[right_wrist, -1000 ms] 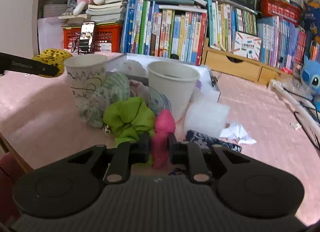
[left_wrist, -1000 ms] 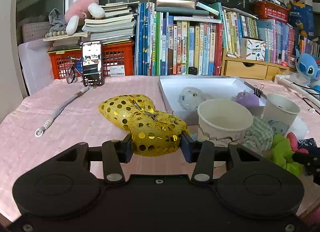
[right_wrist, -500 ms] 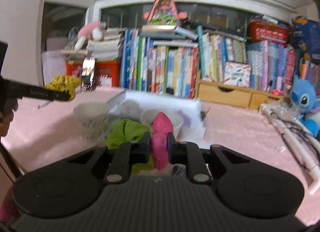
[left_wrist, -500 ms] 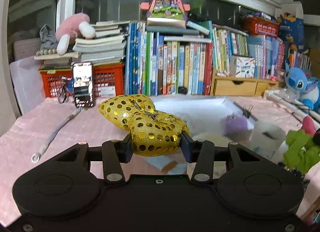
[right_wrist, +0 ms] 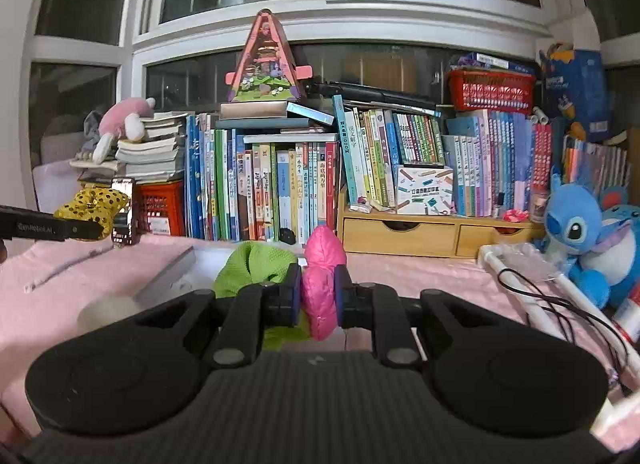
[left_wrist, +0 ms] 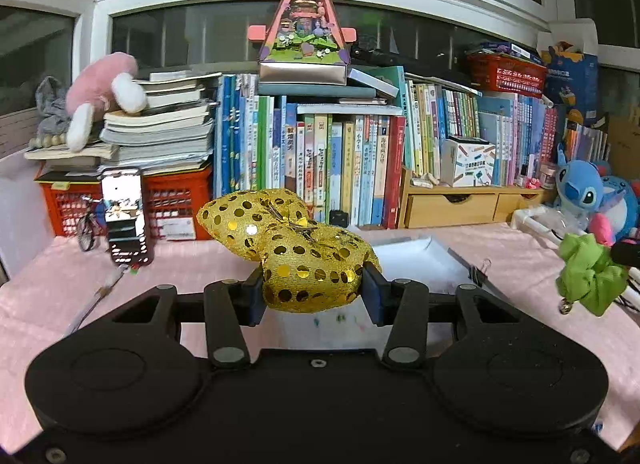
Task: Organize soft objects
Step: 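Lower the gold bow and pink scrunchie into the white tray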
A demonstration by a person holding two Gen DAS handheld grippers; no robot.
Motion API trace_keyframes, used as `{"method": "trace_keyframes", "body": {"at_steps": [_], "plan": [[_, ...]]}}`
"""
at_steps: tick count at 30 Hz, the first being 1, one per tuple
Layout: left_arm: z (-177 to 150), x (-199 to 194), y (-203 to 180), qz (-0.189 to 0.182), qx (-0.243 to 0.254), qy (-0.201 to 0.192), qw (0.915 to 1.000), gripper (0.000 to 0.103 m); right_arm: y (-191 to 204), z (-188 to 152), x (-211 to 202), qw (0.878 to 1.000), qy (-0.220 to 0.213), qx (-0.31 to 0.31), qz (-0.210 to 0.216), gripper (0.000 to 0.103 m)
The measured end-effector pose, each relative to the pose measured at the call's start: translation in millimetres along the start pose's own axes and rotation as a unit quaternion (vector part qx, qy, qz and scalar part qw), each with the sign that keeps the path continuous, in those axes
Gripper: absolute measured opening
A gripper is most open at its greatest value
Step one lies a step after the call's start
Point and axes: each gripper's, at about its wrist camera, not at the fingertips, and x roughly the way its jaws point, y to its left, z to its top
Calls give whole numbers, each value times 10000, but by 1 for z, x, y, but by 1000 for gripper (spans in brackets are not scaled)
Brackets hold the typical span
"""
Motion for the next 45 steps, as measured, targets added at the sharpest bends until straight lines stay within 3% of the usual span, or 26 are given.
{"method": "trace_keyframes", "body": {"at_steps": [5, 9, 14, 15, 17, 18, 23, 26, 33, 37, 40, 45], "plan": [[23, 42, -2, -137, -138, 238, 9995, 44, -7, 19, 41, 9996, 213, 142, 124, 20], [30, 78, -6, -11, -68, 381, 9992, 45, -8, 30, 78, 9985, 448, 204, 242, 20], [34, 119, -10, 41, -34, 600, 9982, 45, -8, 35, 131, 9943, 986, 284, 287, 20], [35, 125, -9, 3, -96, 581, 9983, 45, -9, 34, 146, 9916, 1193, 340, 357, 20], [34, 131, -10, -414, -45, 348, 9985, 45, -12, 29, 167, 9870, 1487, 477, 376, 20], [34, 135, -13, -415, 47, 310, 9986, 45, -13, 27, 178, 9851, 1602, 519, 359, 20], [35, 163, -24, -280, 281, 399, 9984, 46, -16, 20, 213, 9828, 1660, 742, 308, 20], [32, 181, -24, -277, 171, 694, 9971, 46, -16, 22, 226, 9820, 1638, 848, 398, 20], [26, 215, -11, -612, -270, 1455, 9871, 45, -13, 21, 249, 9800, 1805, 774, 317, 20], [29, 233, -4, -900, -498, 1913, 9761, 46, -9, 13, 261, 9758, 2068, 658, 265, 19], [30, 244, -3, -1215, -544, 2330, 9633, 46, -6, 8, 268, 9721, 2256, 573, 282, 19], [30, 257, -10, -1237, -515, 2704, 9534, 46, 0, 3, 276, 9666, 2523, 334, 293, 20]]}}
